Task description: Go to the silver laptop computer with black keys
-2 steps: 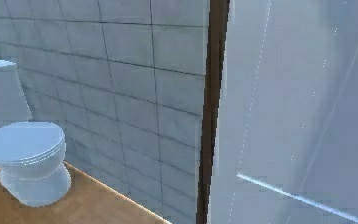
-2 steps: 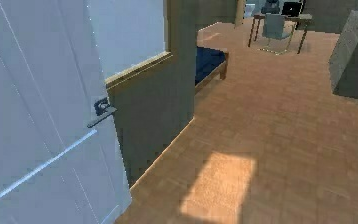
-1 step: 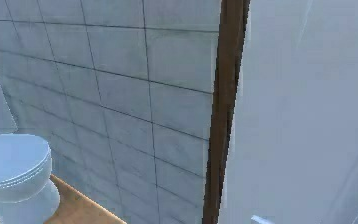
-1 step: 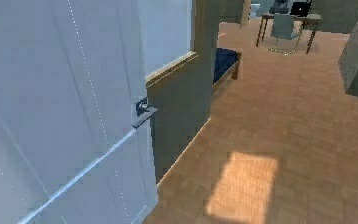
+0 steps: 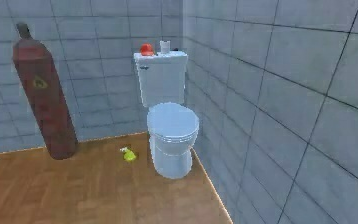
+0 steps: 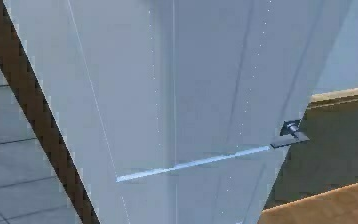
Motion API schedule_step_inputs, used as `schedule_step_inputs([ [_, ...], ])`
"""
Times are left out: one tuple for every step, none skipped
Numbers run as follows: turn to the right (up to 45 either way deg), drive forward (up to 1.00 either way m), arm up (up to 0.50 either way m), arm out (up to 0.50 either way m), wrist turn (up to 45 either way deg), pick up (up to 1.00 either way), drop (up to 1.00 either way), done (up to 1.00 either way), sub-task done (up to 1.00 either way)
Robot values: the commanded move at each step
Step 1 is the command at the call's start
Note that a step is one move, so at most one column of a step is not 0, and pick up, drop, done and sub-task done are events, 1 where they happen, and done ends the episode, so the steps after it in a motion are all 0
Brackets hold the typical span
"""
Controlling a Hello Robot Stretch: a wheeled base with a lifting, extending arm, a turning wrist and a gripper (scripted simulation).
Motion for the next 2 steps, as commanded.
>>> schedule_step_inputs([
  [-30.0, 0.0, 0.0, 0.0, 0.0, 0.0, 0.0, 0.0, 0.0],
  [0.0, 0.6, 0.0, 0.0, 0.0, 0.0, 0.0, 0.0, 0.0],
])
